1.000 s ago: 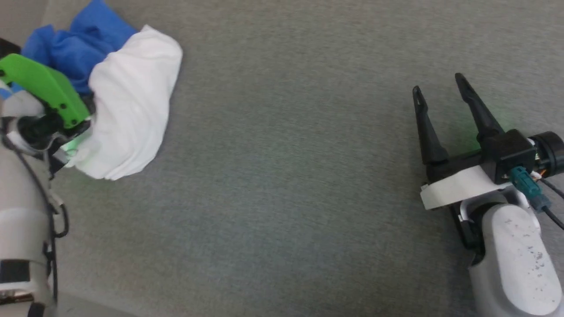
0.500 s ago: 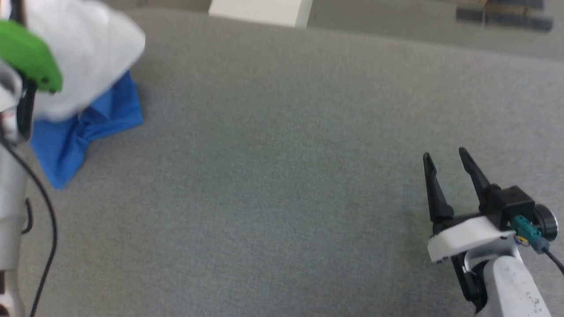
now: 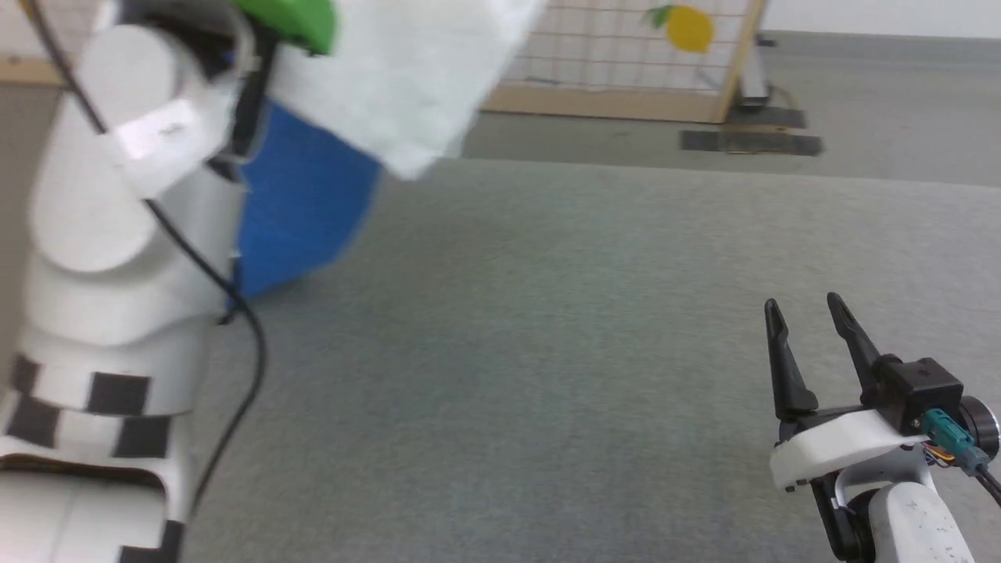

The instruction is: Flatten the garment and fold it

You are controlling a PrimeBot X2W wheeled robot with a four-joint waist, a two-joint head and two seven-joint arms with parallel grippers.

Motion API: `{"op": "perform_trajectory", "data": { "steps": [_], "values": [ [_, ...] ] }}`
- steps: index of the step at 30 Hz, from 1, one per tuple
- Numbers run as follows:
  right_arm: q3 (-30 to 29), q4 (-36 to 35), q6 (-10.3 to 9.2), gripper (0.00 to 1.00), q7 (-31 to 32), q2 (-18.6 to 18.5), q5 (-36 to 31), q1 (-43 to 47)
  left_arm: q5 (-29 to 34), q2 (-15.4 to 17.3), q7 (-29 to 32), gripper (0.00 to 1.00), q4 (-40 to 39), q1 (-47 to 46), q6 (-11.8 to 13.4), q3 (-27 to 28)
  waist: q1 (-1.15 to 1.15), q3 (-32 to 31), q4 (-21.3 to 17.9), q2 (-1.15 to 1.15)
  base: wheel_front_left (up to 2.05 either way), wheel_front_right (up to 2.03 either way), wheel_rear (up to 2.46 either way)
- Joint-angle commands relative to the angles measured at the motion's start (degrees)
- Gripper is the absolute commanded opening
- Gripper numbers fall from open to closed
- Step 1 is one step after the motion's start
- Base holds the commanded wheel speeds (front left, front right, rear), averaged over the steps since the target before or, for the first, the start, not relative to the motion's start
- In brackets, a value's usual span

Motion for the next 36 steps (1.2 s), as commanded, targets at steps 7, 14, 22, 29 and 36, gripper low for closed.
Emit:
{"op": "perform_trajectory", "data": {
  "steps": [7,14,22,29,36],
  "values": [
    [-0.4,-1.4,-0.1,1.0,0.8,0.0,0.3,1.0,-5.5,-7.7,0.4,0.0,-0.8,2.7,-1.6,-3.6,0.01,-0.3,-11.0,-0.01,0.0,0.0,0.0],
    [-0.1,-1.9,-0.1,1.0,0.9,0.0,0.8,0.9,-8.1,-10.4,6.0,0.0,6.8,15.2,-1.8,-10.7,0.01,1.2,-14.6,-0.01,0.0,0.0,0.0],
    [1.0,-1.4,-0.1,1.0,0.9,0.0,1.1,0.8,-11.9,-11.6,17.4,0.0,19.4,27.6,-2.4,-18.1,0.01,1.7,-16.6,-0.01,0.0,0.0,0.0],
    [1.4,-1.3,-0.1,1.0,1.4,0.0,0.8,1.7,-17.2,-12.1,21.1,1.0,18.8,31.7,-3.0,-19.5,0.01,0.6,-14.5,-0.01,0.0,0.0,0.0],
    [1.1,-2.6,-0.1,1.0,2.2,0.0,0.0,2.2,-14.4,-9.8,2.9,1.0,8.8,33.7,0.6,-14.4,0.01,-0.2,-9.9,-0.01,0.0,0.0,0.0]
  ]
}}
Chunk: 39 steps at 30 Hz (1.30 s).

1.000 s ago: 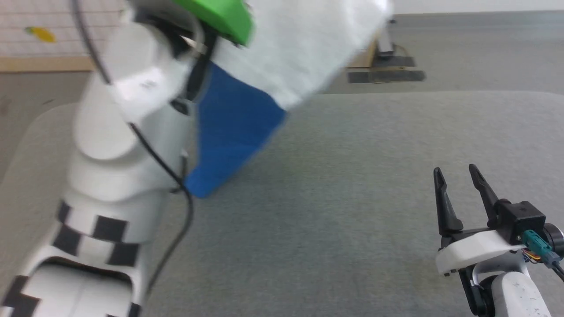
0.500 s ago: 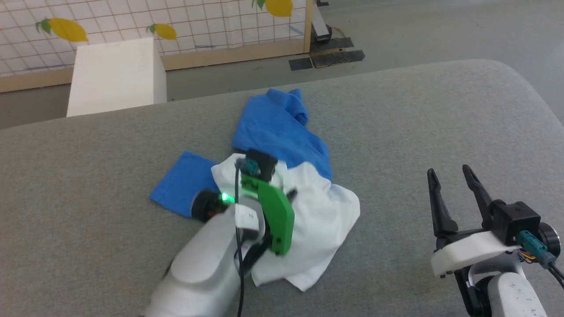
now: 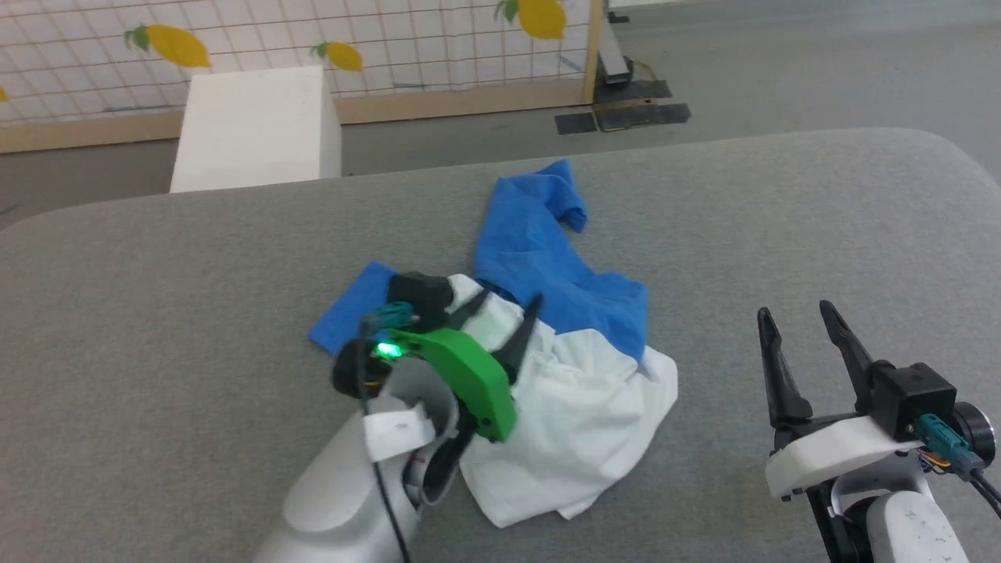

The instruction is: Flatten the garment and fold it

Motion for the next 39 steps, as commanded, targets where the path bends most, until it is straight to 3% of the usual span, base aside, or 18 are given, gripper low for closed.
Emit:
{"op": "perform_trajectory", "data": {
  "steps": [1,6,12,20,28,29,30,33,39],
  "values": [
    [0.0,-0.5,-0.1,1.0,0.3,0.0,-0.6,0.3,1.7,1.8,-3.7,1.0,-1.5,1.7,1.7,1.4,0.0,-0.6,2.7,0.0,0.0,0.0,0.0],
    [-0.2,-1.5,-0.1,1.0,1.2,0.0,-1.1,-1.9,5.5,6.2,-14.6,1.0,-6.4,4.9,6.8,6.4,0.0,0.4,5.3,0.0,0.0,0.0,0.0],
    [-0.1,0.8,-0.1,1.0,5.4,0.0,-1.7,-8.3,10.2,8.0,-16.5,1.0,-12.7,8.5,10.2,12.7,0.0,4.2,8.4,0.0,0.0,0.0,0.0],
    [-0.8,13.6,-0.1,1.0,24.1,-0.7,-3.9,-20.2,17.0,2.8,-16.6,1.0,-21.9,13.3,8.4,22.4,0.0,10.0,13.6,0.0,0.0,0.0,0.0],
    [-1.2,22.6,-0.1,1.0,44.8,-2.4,-6.1,-25.1,20.3,-0.8,-16.6,1.0,-22.5,14.9,4.7,26.8,0.0,11.9,16.3,0.0,0.0,0.0,0.0],
    [-0.6,22.9,-0.1,0.38,46.6,-2.6,-5.9,-25.0,20.4,-1.0,-16.6,1.0,-22.4,15.0,4.4,27.2,0.0,11.8,16.3,0.0,0.0,0.0,0.0],
    [-0.2,22.9,-0.1,0.04,48.1,-2.7,-5.5,-24.8,20.5,-1.1,-16.6,1.0,-22.2,15.1,4.1,27.5,0.0,11.5,16.3,0.0,0.0,0.0,0.0],
    [0.8,20.2,-0.1,0.0,49.0,-3.2,-3.2,-23.6,20.9,-1.4,-16.6,1.0,-21.9,16.0,3.6,28.6,0.0,10.5,15.6,0.0,0.0,0.0,0.0],
    [-6.7,8.8,-0.1,0.0,34.7,-2.7,-1.4,-18.7,21.5,-1.5,-16.6,1.0,-20.9,17.7,2.8,29.8,0.0,7.2,13.2,0.0,0.0,0.0,0.0]
  ]
}}
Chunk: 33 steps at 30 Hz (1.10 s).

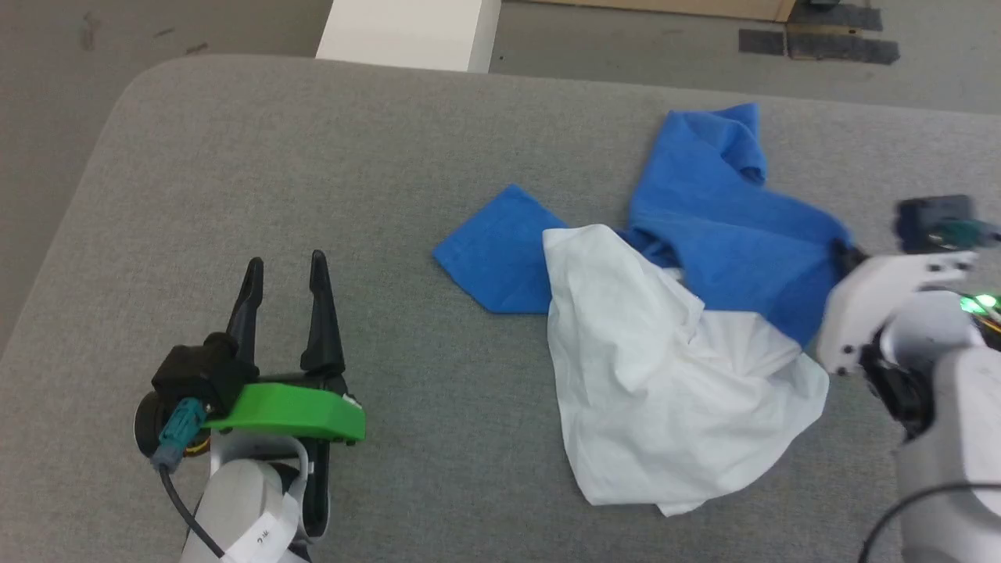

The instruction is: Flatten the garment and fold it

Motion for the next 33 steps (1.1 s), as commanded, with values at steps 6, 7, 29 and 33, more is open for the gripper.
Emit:
{"op": "perform_trajectory", "data": {
  "steps": [6,7,29,33],
  "values": [
    [-14.2,-11.8,-0.1,0.0,-7.5,2.4,-0.6,10.5,1.1,-0.3,-0.2,1.0,0.6,3.2,-0.7,0.7,0.0,-6.1,-5.2,0.0,0.0,0.0,0.0],
    [-16.4,-13.1,-0.1,0.0,-7.9,2.6,-0.4,11.9,1.0,-0.3,-0.2,1.0,0.6,3.6,-0.7,0.8,0.0,-6.6,-5.6,0.0,0.0,0.0,0.0],
    [-19.1,-15.5,-0.1,1.0,-21.2,2.9,3.4,25.4,3.0,-0.3,-0.1,1.0,6.4,2.2,-3.6,-3.2,0.0,-6.0,-13.8,0.0,0.0,0.0,0.0],
    [-11.8,-15.5,-0.1,1.0,-26.3,2.9,5.3,25.4,4.8,0.0,5.0,1.0,12.7,-4.0,-4.3,-6.3,0.0,-3.7,-15.9,0.0,0.0,0.0,0.0]
  ]
}}
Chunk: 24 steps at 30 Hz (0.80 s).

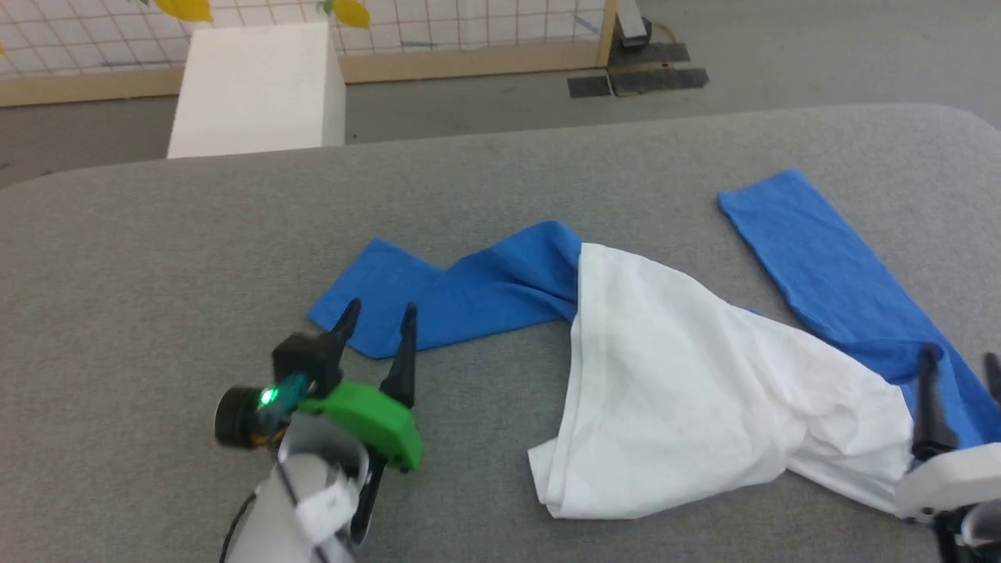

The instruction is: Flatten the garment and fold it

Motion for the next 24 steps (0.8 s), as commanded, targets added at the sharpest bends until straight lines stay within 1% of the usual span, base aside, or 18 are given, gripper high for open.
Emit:
{"op": "perform_trajectory", "data": {
  "steps": [1,4,7,9,12,13,14,15,16,18,21,22,24],
  "values": [
    [2.0,0.4,-0.08,1.0,-0.8,0.0,0.9,0.3,1.0,0.2,2.6,1.0,1.9,-3.2,-0.3,-0.7,0.0,2.7,-2.5,0.0,0.0,0.0,0.0],
    [6.0,1.3,-0.08,1.0,-1.9,0.0,2.0,-0.5,1.0,0.3,9.4,1.0,5.7,-7.9,-0.2,-1.5,0.0,4.4,-3.8,0.0,0.0,0.0,0.0],
    [9.1,1.9,-0.08,1.0,-2.8,0.0,3.1,-1.5,2.1,0.9,17.4,1.0,9.4,-11.8,1.9,-1.6,0.0,5.8,-5.0,0.0,0.0,0.0,0.0],
    [10.1,2.3,-0.08,1.0,-3.1,0.0,3.4,-2.1,1.7,0.9,23.1,1.0,11.7,-13.5,2.6,-1.5,0.0,6.4,-5.5,0.0,0.0,0.0,0.0],
    [11.1,2.5,-0.08,1.0,-3.6,0.0,3.6,-3.0,0.9,1.0,31.3,1.0,14.3,-14.6,2.5,-1.8,0.0,6.8,-6.0,0.0,0.0,0.0,0.0],
    [11.3,2.5,-0.08,1.0,-3.6,0.0,3.6,-3.2,0.2,1.0,33.5,0.98,14.6,-14.6,2.0,-1.9,0.0,6.8,-6.1,0.0,0.0,0.0,0.0],
    [11.4,2.4,-0.08,1.0,-3.6,0.0,3.6,-3.4,-0.6,0.9,35.1,0.45,14.5,-14.4,1.3,-2.0,0.0,6.8,-6.1,0.0,0.0,0.0,0.0],
    [11.5,2.3,-0.08,1.0,-3.7,0.0,3.5,-3.5,-1.2,0.9,35.7,0.0,14.0,-14.2,0.9,-2.0,0.0,6.8,-6.0,0.0,0.0,0.0,0.0],
    [11.5,2.2,-0.08,1.0,-3.8,0.0,3.5,-3.6,-1.8,0.8,35.0,0.0,12.7,-13.8,0.4,-2.0,0.0,6.6,-5.7,0.0,0.0,0.0,0.0],
    [11.2,2.0,-0.08,1.0,-3.8,0.0,3.5,-3.7,-3.0,0.7,31.0,0.0,10.1,-12.9,0.8,-0.7,0.0,6.3,-4.8,0.0,0.0,0.0,0.0],
    [10.6,1.6,-0.08,1.0,-3.8,0.0,3.1,-3.3,-4.1,0.6,23.0,0.0,6.1,-10.8,2.7,1.7,0.0,5.3,-2.8,0.0,0.0,0.0,0.0],
    [10.4,1.3,-0.08,1.0,-3.6,0.0,2.9,-3.1,-4.2,0.8,19.3,0.0,4.3,-9.6,4.0,3.1,0.0,4.8,-1.6,0.0,0.0,0.0,0.0],
    [10.2,0.8,-0.08,1.0,-3.3,0.0,2.5,-2.9,-4.4,1.1,15.8,0.0,2.2,-7.7,5.3,4.7,0.0,4.0,0.1,0.0,0.0,0.0,0.0]
  ]
}}
